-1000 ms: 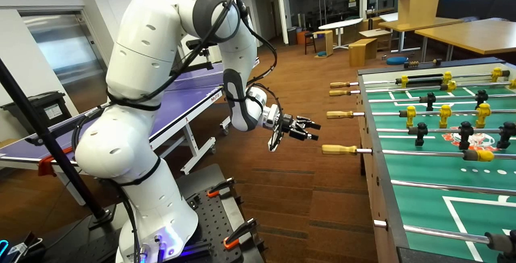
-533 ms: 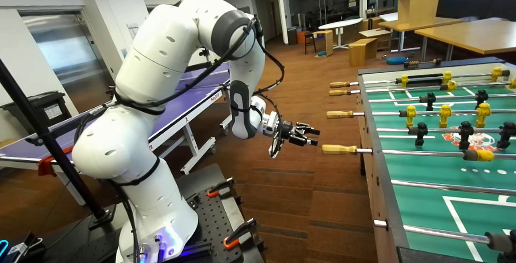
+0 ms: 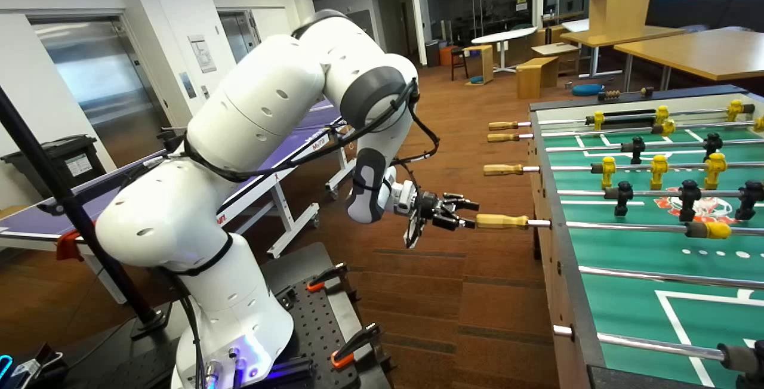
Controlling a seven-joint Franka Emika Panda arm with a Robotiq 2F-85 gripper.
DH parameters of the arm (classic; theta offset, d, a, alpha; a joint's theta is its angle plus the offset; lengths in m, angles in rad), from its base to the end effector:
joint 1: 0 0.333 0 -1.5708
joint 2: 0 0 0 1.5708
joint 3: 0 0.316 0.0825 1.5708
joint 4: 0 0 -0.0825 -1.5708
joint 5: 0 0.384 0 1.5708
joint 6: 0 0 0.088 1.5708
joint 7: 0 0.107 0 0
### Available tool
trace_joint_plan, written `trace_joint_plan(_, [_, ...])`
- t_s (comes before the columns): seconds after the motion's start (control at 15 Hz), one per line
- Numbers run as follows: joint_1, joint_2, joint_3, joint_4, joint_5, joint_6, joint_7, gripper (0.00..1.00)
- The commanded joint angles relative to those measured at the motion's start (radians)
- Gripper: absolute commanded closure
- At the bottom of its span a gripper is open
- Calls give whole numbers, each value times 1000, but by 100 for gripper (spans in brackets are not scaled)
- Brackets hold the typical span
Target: Turn the right rod anti clockwise
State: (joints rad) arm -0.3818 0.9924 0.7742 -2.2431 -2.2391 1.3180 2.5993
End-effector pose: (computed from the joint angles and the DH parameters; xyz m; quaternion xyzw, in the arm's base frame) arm 0.4670 0.1347 0.0496 0.7292 -0.2704 0.5606 0.2844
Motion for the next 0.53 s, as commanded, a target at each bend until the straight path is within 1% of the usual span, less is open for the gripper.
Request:
trace_joint_plan(0.0, [-58,89,40,1,-71,-87,0,0])
trace_joint_plan(0.47, [-104,157,60,-8,-159,-176,0,0])
